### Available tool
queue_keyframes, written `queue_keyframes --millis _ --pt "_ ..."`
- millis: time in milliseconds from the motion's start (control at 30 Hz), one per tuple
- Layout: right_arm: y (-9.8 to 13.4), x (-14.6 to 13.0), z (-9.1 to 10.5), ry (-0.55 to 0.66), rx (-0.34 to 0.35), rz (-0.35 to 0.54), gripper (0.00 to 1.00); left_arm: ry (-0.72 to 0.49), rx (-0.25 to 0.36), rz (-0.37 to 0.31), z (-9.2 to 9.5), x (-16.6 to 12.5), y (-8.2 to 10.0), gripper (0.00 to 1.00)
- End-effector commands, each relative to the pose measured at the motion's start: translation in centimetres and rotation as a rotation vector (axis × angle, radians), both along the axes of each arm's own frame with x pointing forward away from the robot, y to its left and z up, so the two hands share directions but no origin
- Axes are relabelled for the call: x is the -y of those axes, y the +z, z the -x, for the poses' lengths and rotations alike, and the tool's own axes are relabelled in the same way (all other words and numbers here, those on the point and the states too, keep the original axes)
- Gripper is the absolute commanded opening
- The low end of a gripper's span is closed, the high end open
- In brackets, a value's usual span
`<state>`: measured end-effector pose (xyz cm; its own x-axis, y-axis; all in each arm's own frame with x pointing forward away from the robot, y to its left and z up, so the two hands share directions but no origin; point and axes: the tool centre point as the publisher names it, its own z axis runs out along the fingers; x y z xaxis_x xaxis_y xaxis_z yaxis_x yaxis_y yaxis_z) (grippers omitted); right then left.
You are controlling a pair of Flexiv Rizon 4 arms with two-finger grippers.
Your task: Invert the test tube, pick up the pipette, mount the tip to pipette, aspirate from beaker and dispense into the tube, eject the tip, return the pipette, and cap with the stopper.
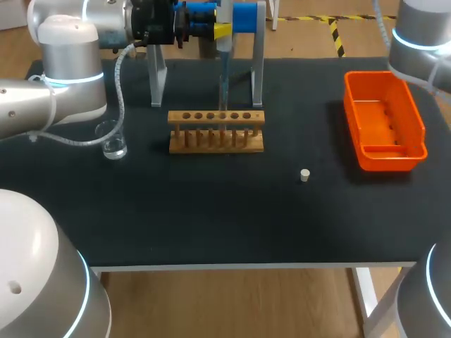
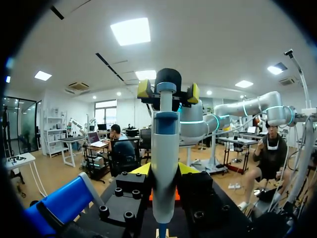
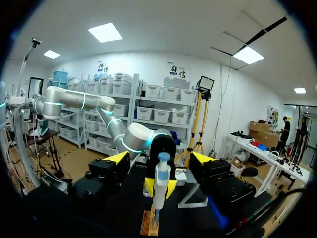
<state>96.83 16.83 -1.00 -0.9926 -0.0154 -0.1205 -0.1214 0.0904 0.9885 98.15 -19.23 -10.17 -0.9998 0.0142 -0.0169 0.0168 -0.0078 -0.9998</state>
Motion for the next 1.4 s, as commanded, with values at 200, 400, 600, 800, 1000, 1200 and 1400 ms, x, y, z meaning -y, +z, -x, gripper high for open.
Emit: queue_keyframes --millis 200,400,600,800,1000,1200,1400 --pt "-5.1 4.2 2.7 -0.031 0.02 0.044 1.0 -0.001 -0.001 -0.001 0.0 0.0 0.1 0.0" --pt "-9.2 4.1 2.3 -0.023 0.007 0.068 1.0 -0.001 -0.001 -0.001 0.0 0.0 0.1 0.0" --pt "-13.6 3.0 1.8 0.011 0.012 0.066 1.0 -0.001 -0.001 -0.001 0.0 0.0 0.1 0.0" --pt "-18.3 1.5 0.4 0.014 -0.009 0.114 1.0 -0.001 -0.001 -0.001 0.0 0.0 0.1 0.0" --pt "-21.4 0.2 -0.6 0.029 -0.046 0.136 1.0 -0.001 -0.001 -0.001 0.0 0.0 0.1 0.0" --pt "-23.1 -1.1 -1.3 0.052 -0.057 0.149 1.0 -0.001 -0.001 -0.001 0.0 0.0 0.1 0.0" --pt "-24.6 -2.5 -1.5 0.08 -0.068 0.171 1.0 -0.001 -0.001 -0.001 0.0 0.0 0.1 0.0"
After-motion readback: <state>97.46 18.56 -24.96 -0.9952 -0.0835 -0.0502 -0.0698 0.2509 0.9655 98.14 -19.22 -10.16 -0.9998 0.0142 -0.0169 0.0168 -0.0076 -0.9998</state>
